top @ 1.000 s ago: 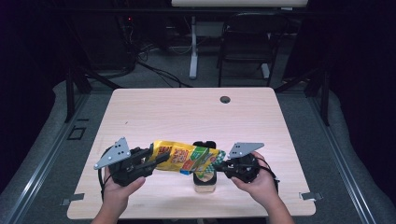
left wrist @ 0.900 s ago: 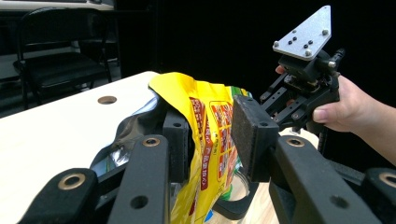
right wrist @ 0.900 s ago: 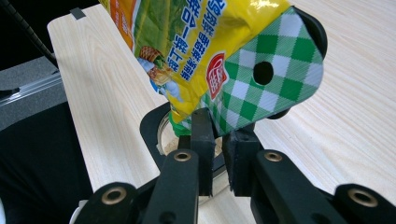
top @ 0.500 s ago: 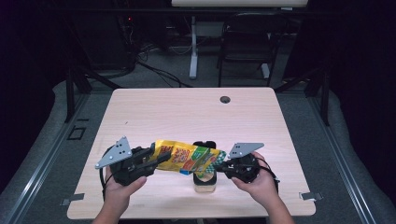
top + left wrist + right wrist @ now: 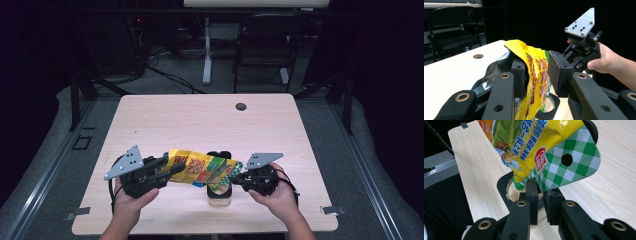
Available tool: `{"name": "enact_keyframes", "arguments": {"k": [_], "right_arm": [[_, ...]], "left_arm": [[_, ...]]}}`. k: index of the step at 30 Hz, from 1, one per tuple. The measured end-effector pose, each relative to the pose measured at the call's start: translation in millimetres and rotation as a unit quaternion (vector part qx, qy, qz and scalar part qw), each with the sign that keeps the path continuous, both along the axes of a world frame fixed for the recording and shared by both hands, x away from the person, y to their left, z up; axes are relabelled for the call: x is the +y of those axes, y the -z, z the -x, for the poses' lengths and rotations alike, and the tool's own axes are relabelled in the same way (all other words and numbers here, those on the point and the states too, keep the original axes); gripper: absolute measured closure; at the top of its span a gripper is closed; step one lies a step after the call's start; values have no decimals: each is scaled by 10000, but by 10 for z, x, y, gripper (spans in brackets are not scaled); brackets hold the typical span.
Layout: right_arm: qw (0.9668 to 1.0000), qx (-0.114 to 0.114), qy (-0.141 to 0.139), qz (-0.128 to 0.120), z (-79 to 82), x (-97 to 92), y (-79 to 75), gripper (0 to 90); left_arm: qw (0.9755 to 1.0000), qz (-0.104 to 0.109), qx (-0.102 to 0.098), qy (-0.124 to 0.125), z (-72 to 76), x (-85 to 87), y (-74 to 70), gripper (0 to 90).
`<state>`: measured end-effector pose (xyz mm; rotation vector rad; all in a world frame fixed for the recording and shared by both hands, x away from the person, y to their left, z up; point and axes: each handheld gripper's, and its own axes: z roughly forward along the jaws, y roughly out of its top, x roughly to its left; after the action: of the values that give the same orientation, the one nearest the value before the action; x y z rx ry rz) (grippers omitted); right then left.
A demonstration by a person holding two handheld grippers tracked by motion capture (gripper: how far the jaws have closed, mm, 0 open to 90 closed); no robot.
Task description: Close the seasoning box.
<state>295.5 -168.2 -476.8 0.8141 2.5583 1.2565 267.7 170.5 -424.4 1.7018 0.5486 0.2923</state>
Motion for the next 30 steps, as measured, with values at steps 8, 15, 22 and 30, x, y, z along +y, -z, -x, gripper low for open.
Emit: {"name": "enact_keyframes", "arguments": {"k": [8,15,22,30], "right_arm": [[9999,-6,66,-111,3,-23,-12,830],[9999,-15,92,-40,3,-42,-19,829],[9999,-61,123,-8,13,-88,-46,829],[9999,-42,130,-14,17,-110,-46,827]], "left_arm": [[10000,27,-12,11,-8,-21,-10,681],[10000,67,-43,51,-10,-76,-33,681],[9999,58,-45,79,-16,-110,-34,681],[9999,47,-44,89,-18,-122,-26,681]]}}
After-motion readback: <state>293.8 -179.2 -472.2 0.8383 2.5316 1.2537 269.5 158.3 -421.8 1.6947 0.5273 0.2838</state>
